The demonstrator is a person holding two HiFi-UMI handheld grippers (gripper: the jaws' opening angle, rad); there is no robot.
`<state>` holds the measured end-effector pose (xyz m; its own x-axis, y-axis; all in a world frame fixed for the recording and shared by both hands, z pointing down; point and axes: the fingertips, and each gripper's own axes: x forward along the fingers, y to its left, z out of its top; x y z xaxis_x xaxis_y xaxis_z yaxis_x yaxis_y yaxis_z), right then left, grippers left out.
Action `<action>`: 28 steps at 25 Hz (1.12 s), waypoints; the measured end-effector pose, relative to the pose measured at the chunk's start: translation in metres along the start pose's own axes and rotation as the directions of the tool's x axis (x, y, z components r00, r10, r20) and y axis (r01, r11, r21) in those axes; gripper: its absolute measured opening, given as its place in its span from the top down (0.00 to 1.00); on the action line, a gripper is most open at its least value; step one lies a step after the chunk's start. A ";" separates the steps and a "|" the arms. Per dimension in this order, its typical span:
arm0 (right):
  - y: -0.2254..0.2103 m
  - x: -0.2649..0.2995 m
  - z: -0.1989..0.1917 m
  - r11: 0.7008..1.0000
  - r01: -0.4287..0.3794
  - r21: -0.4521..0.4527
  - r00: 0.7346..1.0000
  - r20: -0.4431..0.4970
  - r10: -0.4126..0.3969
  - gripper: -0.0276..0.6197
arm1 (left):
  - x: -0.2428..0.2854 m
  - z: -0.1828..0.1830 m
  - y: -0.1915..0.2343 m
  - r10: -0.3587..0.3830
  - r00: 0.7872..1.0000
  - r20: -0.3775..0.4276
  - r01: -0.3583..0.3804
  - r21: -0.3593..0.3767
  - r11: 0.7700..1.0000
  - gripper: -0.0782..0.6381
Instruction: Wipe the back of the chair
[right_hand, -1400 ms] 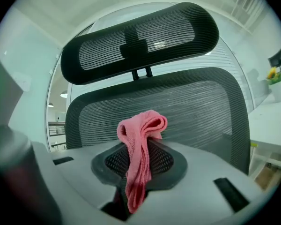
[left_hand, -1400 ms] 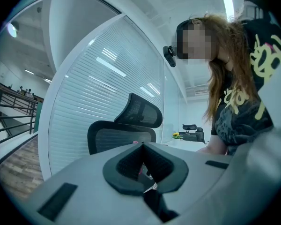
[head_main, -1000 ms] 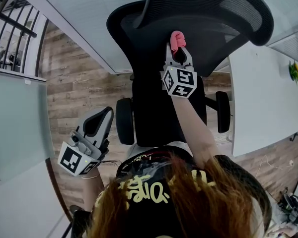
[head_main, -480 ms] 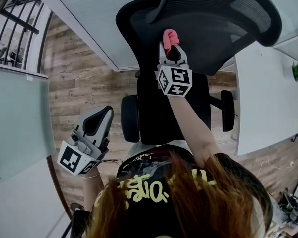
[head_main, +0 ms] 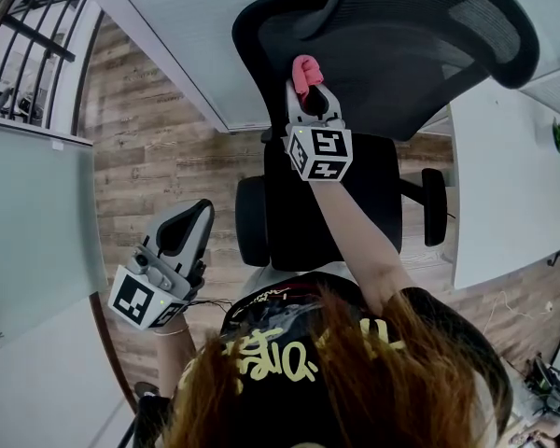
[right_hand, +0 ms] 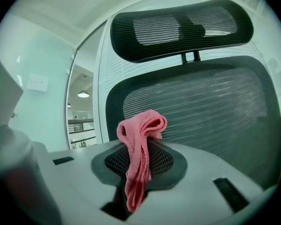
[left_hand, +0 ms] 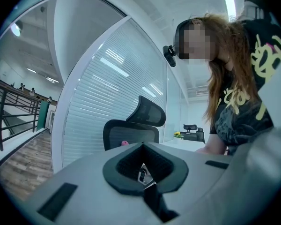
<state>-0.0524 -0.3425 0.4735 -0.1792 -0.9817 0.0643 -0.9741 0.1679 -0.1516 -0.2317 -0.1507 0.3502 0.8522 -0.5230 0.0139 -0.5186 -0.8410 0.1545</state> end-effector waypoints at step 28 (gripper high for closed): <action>0.030 -0.039 0.012 0.984 -0.165 -0.067 0.986 -0.016 0.165 0.85 | 0.016 0.006 -0.013 -0.081 0.997 0.009 0.081 0.009 0.997 0.90</action>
<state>-0.0733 -0.3000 0.4548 -0.3391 -0.9392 0.0538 -0.9381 0.3334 -0.0938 -0.2118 -0.1492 0.3426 0.8906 -0.4547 -0.0071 -0.4488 -0.8815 0.1465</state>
